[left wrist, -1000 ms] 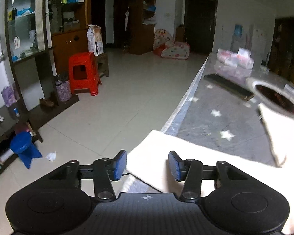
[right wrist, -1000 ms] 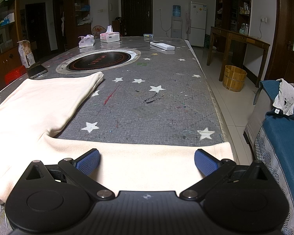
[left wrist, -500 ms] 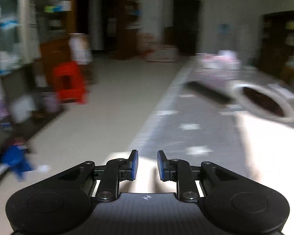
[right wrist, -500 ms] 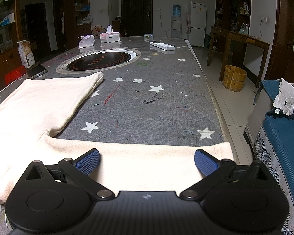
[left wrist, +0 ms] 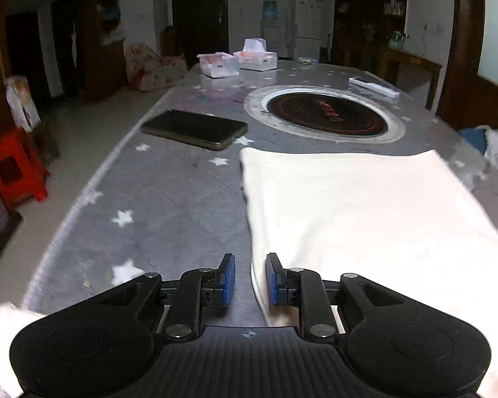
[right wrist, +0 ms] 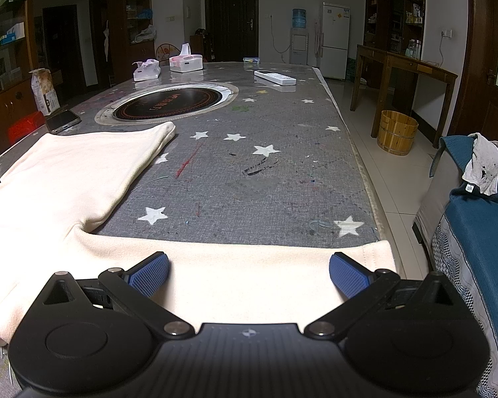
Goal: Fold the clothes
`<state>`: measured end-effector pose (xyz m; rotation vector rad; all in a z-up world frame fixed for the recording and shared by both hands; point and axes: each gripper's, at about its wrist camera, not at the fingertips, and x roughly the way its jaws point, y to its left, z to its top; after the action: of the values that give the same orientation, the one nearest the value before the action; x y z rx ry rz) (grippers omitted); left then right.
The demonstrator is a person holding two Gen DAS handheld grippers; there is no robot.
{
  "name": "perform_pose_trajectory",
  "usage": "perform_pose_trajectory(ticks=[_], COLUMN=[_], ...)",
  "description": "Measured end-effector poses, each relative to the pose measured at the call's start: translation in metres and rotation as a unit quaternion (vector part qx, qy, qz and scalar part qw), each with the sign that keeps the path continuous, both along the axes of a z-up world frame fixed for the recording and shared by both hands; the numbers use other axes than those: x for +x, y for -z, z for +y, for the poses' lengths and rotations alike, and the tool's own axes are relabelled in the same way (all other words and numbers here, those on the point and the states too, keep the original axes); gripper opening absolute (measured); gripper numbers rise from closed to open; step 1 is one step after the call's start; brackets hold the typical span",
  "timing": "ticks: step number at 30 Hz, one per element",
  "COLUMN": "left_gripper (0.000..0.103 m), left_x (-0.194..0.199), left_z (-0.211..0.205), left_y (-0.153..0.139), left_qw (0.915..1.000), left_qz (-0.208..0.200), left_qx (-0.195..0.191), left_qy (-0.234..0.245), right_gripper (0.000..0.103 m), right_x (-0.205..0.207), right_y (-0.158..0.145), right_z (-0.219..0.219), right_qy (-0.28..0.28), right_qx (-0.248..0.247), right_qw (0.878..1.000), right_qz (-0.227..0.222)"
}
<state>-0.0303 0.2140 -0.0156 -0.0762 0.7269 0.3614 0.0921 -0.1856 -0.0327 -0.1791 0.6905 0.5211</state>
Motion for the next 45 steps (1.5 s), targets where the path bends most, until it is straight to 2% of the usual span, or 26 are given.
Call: perform_pose_trajectory(ticks=[2, 11, 18, 21, 26, 29, 33, 36, 41, 45], left_gripper=[0.025, 0.027, 0.027, 0.026, 0.027, 0.026, 0.026, 0.026, 0.027, 0.027], left_x=[0.004, 0.02, 0.063, 0.081, 0.087, 0.076, 0.049, 0.02, -0.03, -0.067], left_z=[0.003, 0.005, 0.009, 0.017, 0.03, 0.024, -0.008, -0.036, -0.071, -0.096], left_y=[0.001, -0.014, -0.012, -0.003, 0.001, -0.004, -0.012, -0.015, -0.017, -0.021], left_qw=[0.9998, 0.9998, 0.9997, 0.9999, 0.9998, 0.9999, 0.9985, 0.9944, 0.9871, 0.9776], left_qz=[0.003, -0.008, -0.006, 0.008, 0.008, 0.002, -0.009, -0.013, -0.015, -0.025], left_qx=[0.022, 0.016, -0.011, -0.006, 0.0, -0.009, -0.015, -0.022, -0.038, -0.045], left_qy=[0.0, 0.007, 0.021, 0.009, -0.018, -0.008, 0.052, 0.103, 0.154, 0.204], right_gripper=[0.103, 0.103, 0.103, 0.103, 0.103, 0.103, 0.103, 0.103, 0.103, 0.103], right_x=[0.0, 0.0, 0.0, 0.0, -0.001, -0.001, 0.0, 0.0, -0.009, -0.03], right_y=[0.0, 0.0, 0.0, 0.0, 0.0, 0.0, 0.0, 0.0, -0.006, -0.02], right_z=[0.0, 0.0, 0.0, 0.0, 0.0, 0.0, 0.0, 0.0, 0.008, 0.027], right_qy=[0.0, 0.0, 0.0, 0.0, 0.0, 0.0, 0.0, 0.001, 0.001, -0.044], right_qx=[0.0, 0.0, 0.0, 0.001, 0.001, 0.002, 0.001, -0.001, -0.013, -0.005], right_qw=[1.0, 1.0, 1.0, 1.0, 1.0, 1.0, 1.0, 1.0, 1.0, 0.999], right_qz=[0.0, 0.0, 0.0, 0.0, 0.001, 0.001, 0.001, 0.0, -0.013, -0.022])
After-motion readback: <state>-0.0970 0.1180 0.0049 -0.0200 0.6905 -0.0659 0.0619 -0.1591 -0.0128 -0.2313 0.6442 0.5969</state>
